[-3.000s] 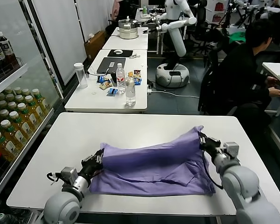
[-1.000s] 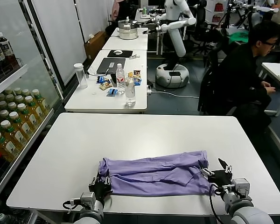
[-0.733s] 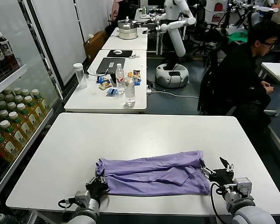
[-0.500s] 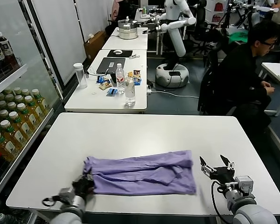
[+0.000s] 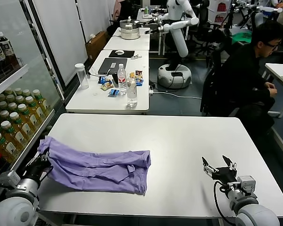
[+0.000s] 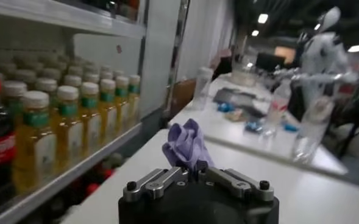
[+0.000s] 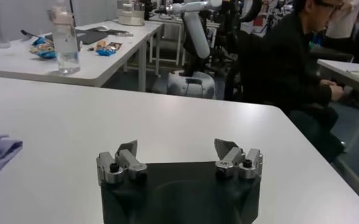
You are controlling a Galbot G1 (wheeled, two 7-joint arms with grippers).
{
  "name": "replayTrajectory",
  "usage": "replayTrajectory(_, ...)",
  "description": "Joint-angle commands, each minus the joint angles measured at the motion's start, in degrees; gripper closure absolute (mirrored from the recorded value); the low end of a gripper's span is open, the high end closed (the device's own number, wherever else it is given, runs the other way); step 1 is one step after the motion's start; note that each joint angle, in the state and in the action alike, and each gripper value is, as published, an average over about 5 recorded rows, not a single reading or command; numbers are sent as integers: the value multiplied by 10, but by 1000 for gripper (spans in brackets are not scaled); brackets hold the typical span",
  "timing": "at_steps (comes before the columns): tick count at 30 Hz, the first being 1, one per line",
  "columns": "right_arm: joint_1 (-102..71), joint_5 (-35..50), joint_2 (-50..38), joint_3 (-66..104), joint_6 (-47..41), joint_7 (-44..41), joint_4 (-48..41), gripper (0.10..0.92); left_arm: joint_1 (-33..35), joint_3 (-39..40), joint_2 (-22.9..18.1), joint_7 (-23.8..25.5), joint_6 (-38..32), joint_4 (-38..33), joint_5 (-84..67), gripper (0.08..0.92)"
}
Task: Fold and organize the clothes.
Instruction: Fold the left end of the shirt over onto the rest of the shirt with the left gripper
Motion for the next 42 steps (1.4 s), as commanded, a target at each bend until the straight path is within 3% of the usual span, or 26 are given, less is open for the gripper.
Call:
replayTrajectory(1,1,1,-8,0,0,0,-3,203,-25,132,-75,-7,15,-168,-186,878)
replayTrajectory(7,4,1,-16,3,0,0,-6,203,-85,271,-119,-14,15,-109,-145,878)
replayTrajectory(13,8,2,-19,3,0,-1,-17,203,-145,343,-159,-18,19,-35,-110,878)
replayTrajectory(25,23,6,-22,1,0,-1,-31,203,-178,403,-158,32,24,49,67,866)
replayTrajectory(33,27,6,-18,-1,0,-1,-36,203,-133,382,-130,80,36,4,78,658)
replayTrajectory(38,28,6,-16,-2,1,-1,-36,203,-97,329,-117,73,26,-7,86,520)
replayTrajectory(42,27,6,-15,-2,2,-2,-35,203,-69,282,-97,52,-14,28,174,399)
